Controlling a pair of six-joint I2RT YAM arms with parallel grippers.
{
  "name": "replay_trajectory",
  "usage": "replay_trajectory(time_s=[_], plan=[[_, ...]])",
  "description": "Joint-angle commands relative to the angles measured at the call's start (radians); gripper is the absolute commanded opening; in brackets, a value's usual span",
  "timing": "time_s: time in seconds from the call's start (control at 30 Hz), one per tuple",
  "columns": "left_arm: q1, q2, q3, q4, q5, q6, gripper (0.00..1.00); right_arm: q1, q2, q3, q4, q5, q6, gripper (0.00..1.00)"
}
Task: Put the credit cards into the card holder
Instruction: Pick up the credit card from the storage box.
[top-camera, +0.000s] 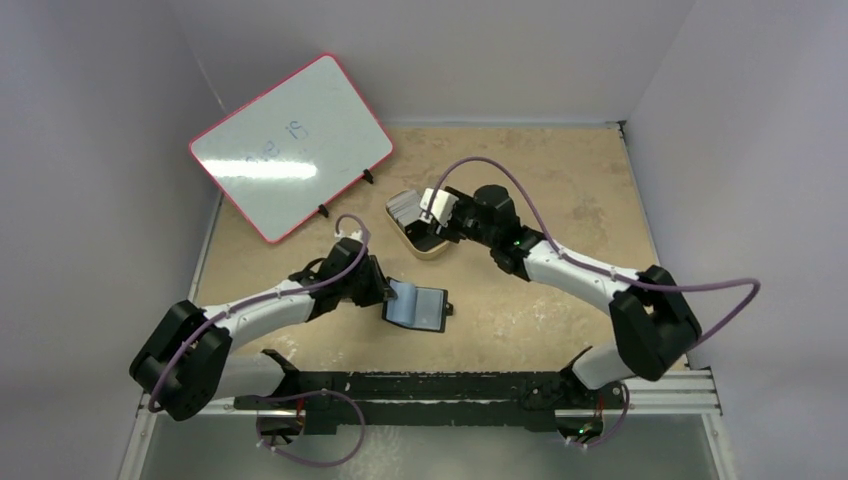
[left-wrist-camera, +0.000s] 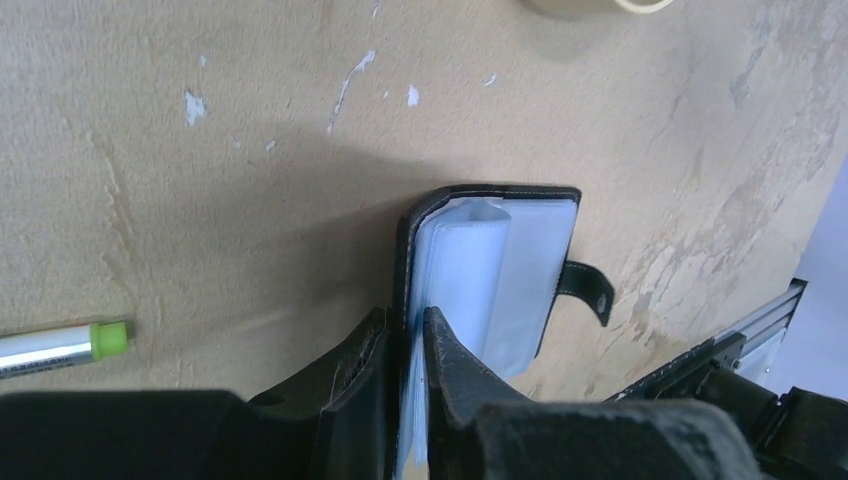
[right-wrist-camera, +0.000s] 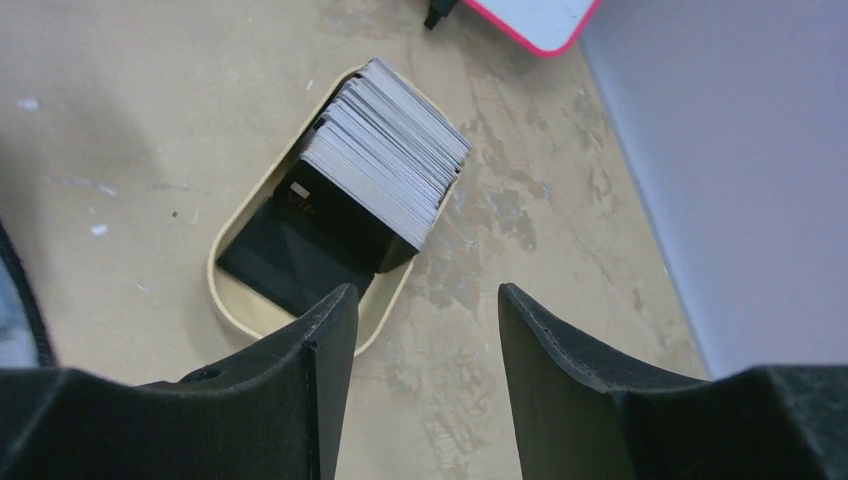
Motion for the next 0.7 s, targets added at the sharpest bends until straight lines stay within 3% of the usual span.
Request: replay_trajectory(time_s=[0.0,0.2,0.47,0.67], plan=[[0.002,0.005,-0.045,0.103,0.051,-0.034,0.16,-0.053,0.085,0.171,-0.101,-0.218,-0.227,0.56],[0.002,-0.010,-0.081,0.141,0.057,-0.063,0.16,-0.057,0.269,0.336,-0.256,-0.265,-0.414,0.56],[0.001,-0.032,-0.088,0.140,0.060,-0.062,0.16,-0.056,0.394,0.464,-0.415,-0.309,-0.593,0.56],[0.001,-0.044,-0.093,0.144,0.066,-0.061,0.16,-0.049,0.444,0.481,-0.398,-0.264,-0.634,0.56]])
